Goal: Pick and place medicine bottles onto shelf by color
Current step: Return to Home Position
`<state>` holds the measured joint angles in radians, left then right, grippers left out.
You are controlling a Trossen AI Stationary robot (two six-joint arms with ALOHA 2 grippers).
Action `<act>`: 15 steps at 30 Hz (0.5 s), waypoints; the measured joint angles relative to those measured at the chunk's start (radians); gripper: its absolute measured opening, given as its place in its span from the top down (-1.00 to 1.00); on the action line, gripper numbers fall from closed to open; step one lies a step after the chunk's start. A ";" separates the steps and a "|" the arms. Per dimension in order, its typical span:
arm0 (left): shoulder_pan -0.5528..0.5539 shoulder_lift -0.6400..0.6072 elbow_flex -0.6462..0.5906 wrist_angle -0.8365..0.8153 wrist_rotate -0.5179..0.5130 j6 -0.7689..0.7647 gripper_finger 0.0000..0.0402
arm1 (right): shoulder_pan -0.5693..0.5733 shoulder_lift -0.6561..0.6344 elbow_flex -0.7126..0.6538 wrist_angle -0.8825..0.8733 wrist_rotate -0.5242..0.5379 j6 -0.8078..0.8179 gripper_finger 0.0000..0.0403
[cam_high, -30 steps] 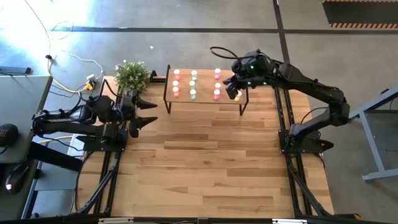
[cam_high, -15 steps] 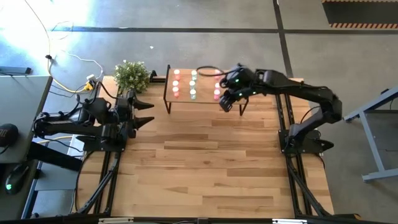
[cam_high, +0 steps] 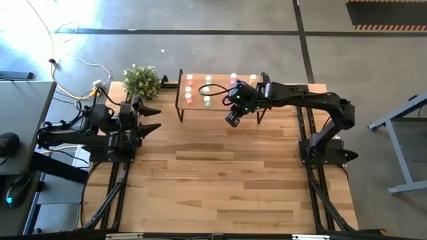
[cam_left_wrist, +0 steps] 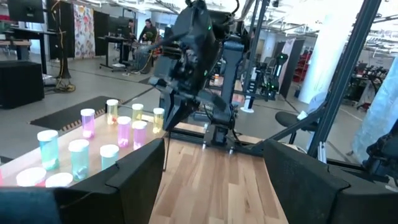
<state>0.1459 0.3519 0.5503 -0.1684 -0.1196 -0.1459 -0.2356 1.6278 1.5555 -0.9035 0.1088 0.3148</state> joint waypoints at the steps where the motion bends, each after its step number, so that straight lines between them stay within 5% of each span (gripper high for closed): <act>1: 0.000 0.000 0.000 0.000 0.000 0.000 -0.33 | -0.001 0.010 0.000 0.000 0.004 -0.002 1.00; 15: 0.000 0.000 0.000 -0.089 0.001 0.029 -0.33 | 0.008 0.048 0.000 -0.048 0.070 -0.040 1.00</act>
<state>0.1459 0.3517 0.5503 -0.2577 -0.1188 -0.1172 -0.2274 1.6762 1.5555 -0.9517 0.1789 0.2752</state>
